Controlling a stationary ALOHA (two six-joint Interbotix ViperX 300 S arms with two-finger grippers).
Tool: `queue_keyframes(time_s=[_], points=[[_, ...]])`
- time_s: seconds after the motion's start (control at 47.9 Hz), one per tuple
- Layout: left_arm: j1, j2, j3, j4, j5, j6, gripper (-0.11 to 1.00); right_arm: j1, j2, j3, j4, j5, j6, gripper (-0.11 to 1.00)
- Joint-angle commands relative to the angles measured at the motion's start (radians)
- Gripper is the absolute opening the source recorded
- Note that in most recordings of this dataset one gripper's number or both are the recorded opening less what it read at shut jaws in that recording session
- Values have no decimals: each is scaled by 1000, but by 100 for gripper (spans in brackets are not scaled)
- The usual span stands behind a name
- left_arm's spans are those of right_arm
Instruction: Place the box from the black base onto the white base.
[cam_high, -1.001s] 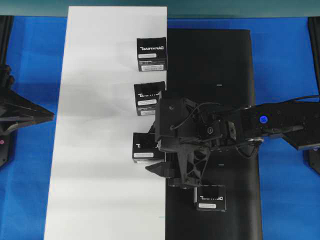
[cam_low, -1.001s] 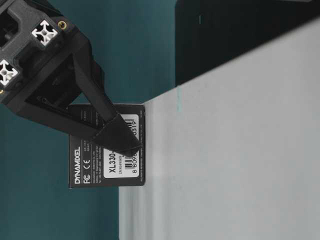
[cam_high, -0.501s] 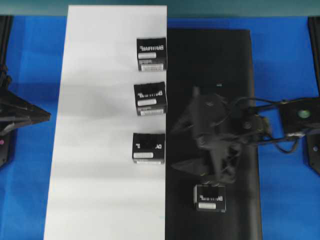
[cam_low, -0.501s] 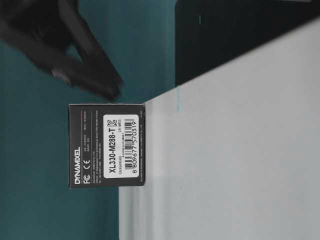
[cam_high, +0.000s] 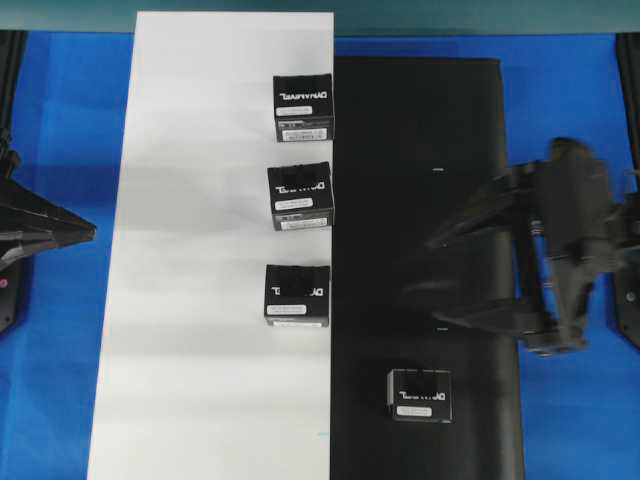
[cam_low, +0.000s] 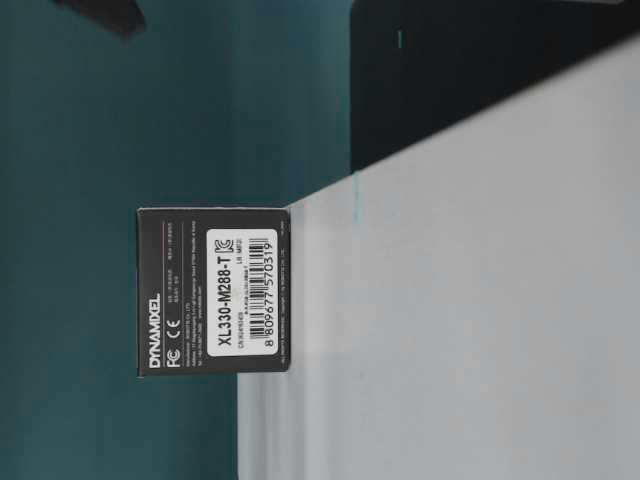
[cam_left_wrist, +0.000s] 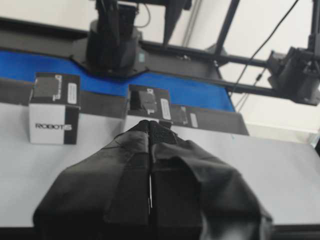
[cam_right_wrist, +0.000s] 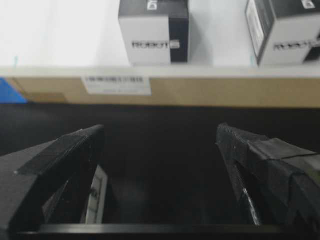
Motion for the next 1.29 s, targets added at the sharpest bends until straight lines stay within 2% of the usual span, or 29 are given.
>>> queue_keyframes(time_s=[0.0,0.167,0.542,1.064,1.273], points=[[-2,8,-18,3,-5,-11,-7,0,-61,15,-3,-11,0,99],[-2,9,-18,3,-5,-28,-7,0,-175,55,-3,-3,0,99],[-3,17,-14,5,-5,-9,-7,-8,-400,144,-3,57,12,98],[-5,20,-14,5,-5,-2,-7,-23,-457,192,5,89,21,98],[-5,20,-15,5,-5,-2,-7,-23,-462,196,25,98,20,98]])
